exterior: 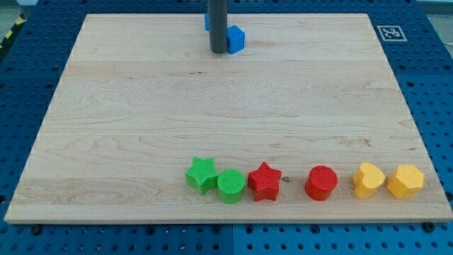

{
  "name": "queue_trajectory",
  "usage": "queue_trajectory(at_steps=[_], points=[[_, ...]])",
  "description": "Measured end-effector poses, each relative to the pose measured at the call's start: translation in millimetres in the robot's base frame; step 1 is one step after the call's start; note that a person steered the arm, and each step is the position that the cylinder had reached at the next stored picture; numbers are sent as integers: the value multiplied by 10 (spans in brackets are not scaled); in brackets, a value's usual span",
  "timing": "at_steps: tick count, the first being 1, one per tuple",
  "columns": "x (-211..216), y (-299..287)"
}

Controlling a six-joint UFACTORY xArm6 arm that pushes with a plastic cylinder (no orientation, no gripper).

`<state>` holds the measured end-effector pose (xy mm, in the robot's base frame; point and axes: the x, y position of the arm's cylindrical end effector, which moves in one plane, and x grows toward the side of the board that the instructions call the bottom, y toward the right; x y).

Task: Move blue cube to the blue triangle

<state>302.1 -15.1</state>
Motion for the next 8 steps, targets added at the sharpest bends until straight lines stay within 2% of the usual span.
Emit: queue_trajectory(at_steps=[2,4,6,8], points=[[30,685],[-116,1034],[-250,1036],[-214,697]])
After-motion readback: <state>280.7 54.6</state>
